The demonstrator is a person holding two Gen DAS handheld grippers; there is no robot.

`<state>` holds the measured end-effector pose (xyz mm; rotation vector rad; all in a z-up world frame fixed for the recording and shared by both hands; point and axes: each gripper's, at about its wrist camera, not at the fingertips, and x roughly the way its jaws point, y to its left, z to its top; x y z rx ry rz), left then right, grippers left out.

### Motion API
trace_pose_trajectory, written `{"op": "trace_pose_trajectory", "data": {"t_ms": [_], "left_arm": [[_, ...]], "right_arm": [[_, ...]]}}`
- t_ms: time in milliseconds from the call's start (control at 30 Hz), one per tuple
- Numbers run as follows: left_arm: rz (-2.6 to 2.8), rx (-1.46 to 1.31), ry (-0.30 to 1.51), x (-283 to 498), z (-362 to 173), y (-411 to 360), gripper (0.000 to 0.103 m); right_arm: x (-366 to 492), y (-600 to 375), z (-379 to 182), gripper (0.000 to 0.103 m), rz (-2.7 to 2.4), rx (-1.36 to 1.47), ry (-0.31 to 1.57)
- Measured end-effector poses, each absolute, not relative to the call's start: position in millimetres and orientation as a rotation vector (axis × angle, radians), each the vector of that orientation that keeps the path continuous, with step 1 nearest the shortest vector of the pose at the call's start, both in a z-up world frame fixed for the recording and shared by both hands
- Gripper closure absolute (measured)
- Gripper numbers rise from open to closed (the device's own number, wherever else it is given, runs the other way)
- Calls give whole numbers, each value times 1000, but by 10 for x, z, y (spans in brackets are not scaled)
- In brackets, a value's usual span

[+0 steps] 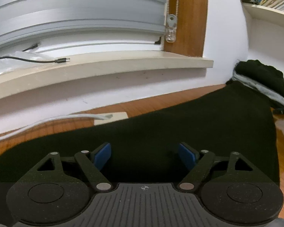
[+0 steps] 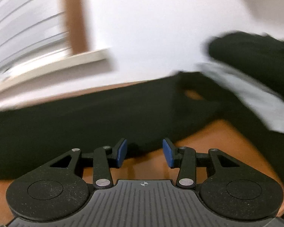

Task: Fold clothes

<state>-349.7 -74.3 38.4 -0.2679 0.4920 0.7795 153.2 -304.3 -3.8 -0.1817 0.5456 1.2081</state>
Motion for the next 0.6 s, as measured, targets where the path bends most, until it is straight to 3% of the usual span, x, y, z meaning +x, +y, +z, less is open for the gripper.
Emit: {"op": "trace_pose_trajectory", "data": {"t_ms": [333, 467, 600], "left_arm": [[819, -291, 485, -3530, 369, -746, 21], [821, -278, 497, -3519, 380, -759, 21], [820, -283, 496, -3517, 381, -753, 21]], "right_arm": [[2237, -2593, -105, 62, 1019, -128, 637], [2246, -2516, -126, 96, 1010, -167, 608], [2195, -2572, 89, 100, 1023, -123, 474]]}}
